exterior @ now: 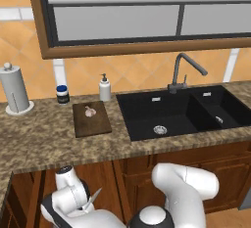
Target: Place the appropriate cutting tool for cutting the garlic skin on the cutting board.
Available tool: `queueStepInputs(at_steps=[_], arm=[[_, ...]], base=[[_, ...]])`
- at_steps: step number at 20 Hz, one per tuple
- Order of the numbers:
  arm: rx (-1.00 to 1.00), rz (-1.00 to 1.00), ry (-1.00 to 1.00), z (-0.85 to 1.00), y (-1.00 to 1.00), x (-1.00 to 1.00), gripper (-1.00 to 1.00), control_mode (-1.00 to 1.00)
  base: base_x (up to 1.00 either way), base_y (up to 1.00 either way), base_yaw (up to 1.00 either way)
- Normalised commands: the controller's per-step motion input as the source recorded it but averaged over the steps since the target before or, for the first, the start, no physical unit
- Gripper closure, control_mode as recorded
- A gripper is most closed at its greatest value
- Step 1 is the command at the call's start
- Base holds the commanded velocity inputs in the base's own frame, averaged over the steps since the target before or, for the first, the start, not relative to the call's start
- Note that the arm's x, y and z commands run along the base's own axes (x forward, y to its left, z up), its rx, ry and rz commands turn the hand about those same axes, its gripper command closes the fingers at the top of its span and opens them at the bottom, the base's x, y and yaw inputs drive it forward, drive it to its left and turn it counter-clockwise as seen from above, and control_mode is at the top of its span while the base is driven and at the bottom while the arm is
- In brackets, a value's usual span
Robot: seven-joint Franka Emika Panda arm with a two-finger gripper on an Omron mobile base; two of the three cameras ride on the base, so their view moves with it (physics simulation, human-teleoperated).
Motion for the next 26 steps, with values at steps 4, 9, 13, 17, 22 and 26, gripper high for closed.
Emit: queueStepInputs(at_steps=[4,9,13,17,22,26], arm=[[0.00,0.00,0.04,-0.35,0.00,0.00,-1.00,-1.00],[0.00,0.00,0.00,-0.41,0.00,-0.04,1.00,-1.00],[0.00,0.04,0.00,-0.47,-0.02,-0.19,1.00,-1.00],[0.00,0.02,-0.05,-0.29,0.00,-0.13,1.00,-1.00],[0.02,0.00,-0.09,0.10,-0.12,-0.17,1.00,-1.00],[0.02,-0.04,-0.07,0.63,-0.27,-0.24,1.00,-1.00]], base=[[0.00,0.00,0.00],[0.00,0.00,0.00],[0.00,0.00,0.00],[0.00,0.00,0.00],[0.00,0.00,0.00],[0.00,0.00,0.00]])
